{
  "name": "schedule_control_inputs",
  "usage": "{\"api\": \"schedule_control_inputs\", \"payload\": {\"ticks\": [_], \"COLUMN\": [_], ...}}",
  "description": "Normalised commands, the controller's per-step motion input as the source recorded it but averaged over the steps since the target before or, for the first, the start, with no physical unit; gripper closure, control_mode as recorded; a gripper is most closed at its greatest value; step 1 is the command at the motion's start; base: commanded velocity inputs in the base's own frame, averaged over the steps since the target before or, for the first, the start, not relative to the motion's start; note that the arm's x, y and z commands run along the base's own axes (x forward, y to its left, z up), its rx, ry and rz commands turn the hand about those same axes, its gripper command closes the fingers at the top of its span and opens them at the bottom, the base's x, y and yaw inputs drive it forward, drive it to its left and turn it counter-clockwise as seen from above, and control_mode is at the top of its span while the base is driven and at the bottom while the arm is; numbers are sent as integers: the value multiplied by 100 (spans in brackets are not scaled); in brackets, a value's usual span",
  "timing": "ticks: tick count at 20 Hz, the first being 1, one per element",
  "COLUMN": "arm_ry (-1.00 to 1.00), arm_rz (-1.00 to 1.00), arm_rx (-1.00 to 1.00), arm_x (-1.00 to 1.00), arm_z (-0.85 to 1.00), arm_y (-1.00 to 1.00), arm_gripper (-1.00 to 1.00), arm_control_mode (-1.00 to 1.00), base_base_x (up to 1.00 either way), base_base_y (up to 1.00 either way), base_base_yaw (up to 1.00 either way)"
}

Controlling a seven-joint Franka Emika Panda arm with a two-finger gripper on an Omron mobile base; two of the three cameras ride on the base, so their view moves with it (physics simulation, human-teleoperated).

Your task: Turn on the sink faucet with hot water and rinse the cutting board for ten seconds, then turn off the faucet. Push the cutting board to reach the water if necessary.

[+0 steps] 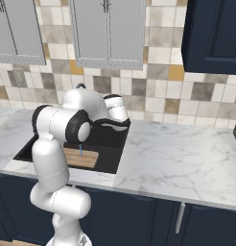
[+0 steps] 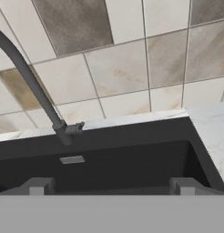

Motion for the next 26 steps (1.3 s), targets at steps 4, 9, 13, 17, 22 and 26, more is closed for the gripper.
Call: {"api": "schedule_control_inputs", "payload": {"ticks": [4,9,13,17,22,26], "arm_ry": [0,0,0,0,0,0], "arm_rz": [0,0,0,0,0,0], "arm_rx": [0,0,0,0,0,0], "arm_x": [0,0,0,0,0,0], "arm_z": [0,0,0,0,0,0], "arm_y": [0,0,0,0,0,0], "arm_gripper": [-100,-100,-100,-100,-100,-100], "arm_control_mode": [-100,-100,-100,-100,-100,-100], "base_base_x": [0,0,0,0,0,0], "base_base_y": [0,0,0,0,0,0], "base_base_yaw": [0,0,0,0,0,0]}}
